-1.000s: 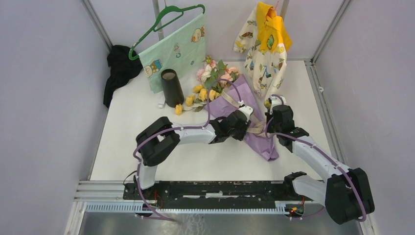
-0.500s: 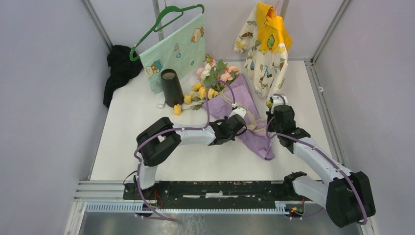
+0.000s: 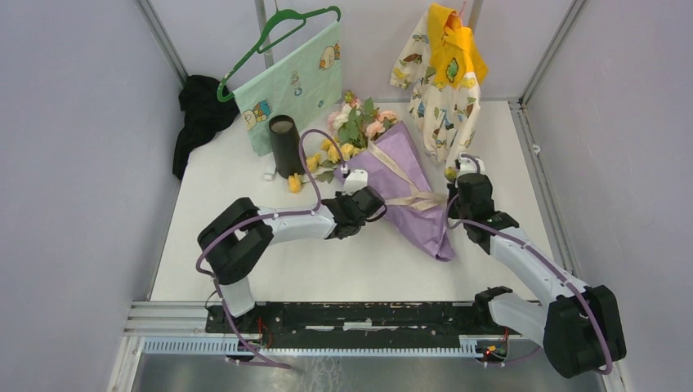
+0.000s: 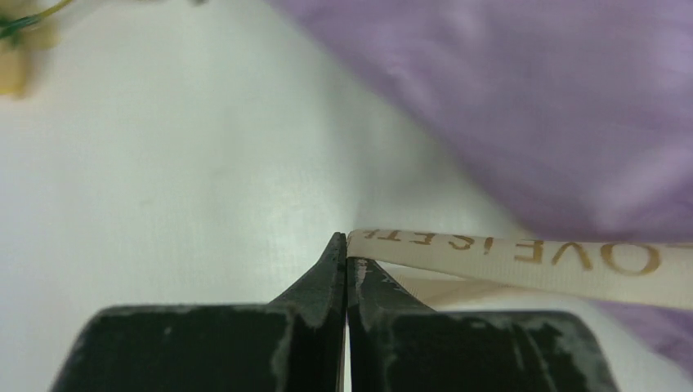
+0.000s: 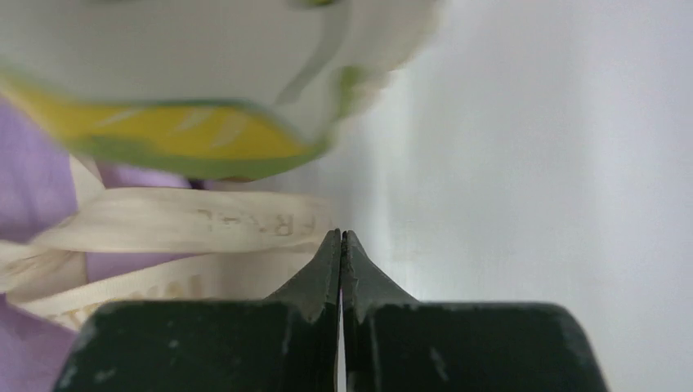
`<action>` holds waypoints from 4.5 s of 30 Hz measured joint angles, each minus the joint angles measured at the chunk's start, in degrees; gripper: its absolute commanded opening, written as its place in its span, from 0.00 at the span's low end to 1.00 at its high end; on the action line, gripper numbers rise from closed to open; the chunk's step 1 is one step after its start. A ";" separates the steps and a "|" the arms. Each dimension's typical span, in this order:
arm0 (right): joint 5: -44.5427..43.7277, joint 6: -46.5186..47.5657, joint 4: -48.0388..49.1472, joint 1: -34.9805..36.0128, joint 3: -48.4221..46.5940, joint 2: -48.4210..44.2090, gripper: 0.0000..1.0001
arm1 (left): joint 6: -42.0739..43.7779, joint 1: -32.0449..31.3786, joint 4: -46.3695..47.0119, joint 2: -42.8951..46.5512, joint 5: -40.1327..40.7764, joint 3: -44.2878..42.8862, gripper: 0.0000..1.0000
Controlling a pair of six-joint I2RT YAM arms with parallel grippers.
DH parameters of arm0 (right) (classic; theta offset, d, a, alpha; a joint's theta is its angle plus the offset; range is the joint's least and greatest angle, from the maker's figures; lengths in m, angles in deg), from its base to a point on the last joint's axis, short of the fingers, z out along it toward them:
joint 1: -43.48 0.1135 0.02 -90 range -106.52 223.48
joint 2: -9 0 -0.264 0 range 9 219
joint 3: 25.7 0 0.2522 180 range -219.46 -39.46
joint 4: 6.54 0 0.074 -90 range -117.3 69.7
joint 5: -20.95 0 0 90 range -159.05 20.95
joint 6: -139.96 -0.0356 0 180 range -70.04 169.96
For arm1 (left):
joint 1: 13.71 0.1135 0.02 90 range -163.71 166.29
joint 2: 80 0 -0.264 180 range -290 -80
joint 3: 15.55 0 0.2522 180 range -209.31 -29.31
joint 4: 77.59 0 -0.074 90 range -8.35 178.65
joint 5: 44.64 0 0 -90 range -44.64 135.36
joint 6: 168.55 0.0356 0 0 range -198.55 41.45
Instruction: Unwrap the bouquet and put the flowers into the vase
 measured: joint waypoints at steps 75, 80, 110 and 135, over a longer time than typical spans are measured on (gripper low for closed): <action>21.03 2.62 6.80 4.76 -3.85 4.81 0.59 | -20.70 19.19 -39.28 30.73 13.33 -1.88 0.85; 24.41 1.27 8.90 11.23 -3.26 8.59 0.58 | -20.09 19.19 -38.40 30.91 12.96 -0.96 0.85; 35.56 -2.23 14.69 37.33 -13.68 29.77 0.67 | -20.06 19.19 -39.52 42.42 14.36 1.05 0.84; 6.16 3.39 -4.59 8.68 -3.89 7.43 0.77 | -13.44 5.40 -11.67 15.26 -5.14 9.75 0.81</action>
